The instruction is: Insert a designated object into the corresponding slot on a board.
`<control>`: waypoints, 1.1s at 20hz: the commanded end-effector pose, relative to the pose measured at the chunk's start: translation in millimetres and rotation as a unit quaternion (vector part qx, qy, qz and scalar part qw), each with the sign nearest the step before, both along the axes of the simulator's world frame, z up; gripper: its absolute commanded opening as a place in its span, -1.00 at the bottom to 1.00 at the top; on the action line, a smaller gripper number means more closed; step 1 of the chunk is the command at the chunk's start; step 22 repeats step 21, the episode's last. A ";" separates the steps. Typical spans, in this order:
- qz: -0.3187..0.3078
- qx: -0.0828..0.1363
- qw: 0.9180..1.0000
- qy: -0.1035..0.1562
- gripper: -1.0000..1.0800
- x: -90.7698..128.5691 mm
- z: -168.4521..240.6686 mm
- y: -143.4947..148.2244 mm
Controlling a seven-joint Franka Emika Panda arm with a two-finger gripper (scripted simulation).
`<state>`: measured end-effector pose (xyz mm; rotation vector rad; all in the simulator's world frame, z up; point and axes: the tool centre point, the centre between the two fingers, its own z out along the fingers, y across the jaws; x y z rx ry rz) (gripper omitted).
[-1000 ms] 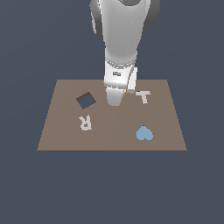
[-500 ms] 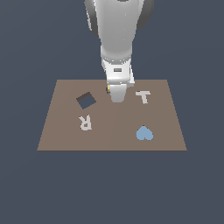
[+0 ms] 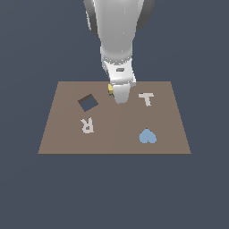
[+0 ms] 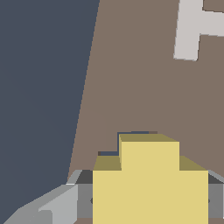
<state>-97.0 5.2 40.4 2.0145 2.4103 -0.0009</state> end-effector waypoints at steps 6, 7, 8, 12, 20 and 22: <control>0.004 0.000 1.000 0.000 -1.00 -0.1 -2.7 -0.5; 0.004 0.000 1.000 0.000 -1.00 0.0 -4.9 -0.5; 0.005 0.000 1.000 0.000 -1.00 0.1 -7.1 -0.5; 0.005 0.000 1.000 -0.001 0.92 0.1 -9.9 -0.6; 0.005 0.000 1.000 -0.001 0.92 0.1 -9.9 -0.6; 0.005 0.000 1.000 -0.001 0.92 0.1 -9.9 -0.6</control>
